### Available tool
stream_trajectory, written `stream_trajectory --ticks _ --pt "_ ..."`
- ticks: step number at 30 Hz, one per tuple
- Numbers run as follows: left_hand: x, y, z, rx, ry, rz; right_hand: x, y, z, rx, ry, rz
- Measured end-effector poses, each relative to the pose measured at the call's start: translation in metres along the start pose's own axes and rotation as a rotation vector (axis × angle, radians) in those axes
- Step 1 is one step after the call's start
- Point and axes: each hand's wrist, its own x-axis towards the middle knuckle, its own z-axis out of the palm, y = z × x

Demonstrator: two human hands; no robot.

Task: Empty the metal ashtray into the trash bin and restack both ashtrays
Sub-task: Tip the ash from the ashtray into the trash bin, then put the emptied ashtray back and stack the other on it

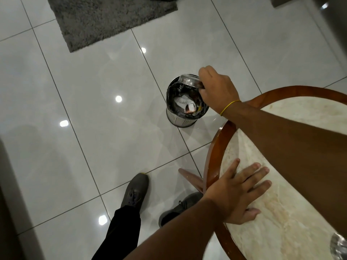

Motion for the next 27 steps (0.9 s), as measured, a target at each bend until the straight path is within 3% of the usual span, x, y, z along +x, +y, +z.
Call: stream_trajectory --ticks 11,16,21,27 --pt "0.001 0.002 0.005 -0.029 0.023 -0.006 -0.005 -0.004 -0.002 0.051 -0.004 0.043" --pt "0.000 0.000 0.005 -0.096 0.039 0.013 -0.013 0.002 -0.013 0.292 0.119 0.388" --pt "0.001 -0.001 0.003 -0.119 -0.006 0.031 -0.035 0.011 -0.054 0.853 0.189 0.843" --pt "0.000 0.001 0.000 -0.079 0.009 0.019 -0.119 0.033 -0.105 1.254 0.351 1.089"
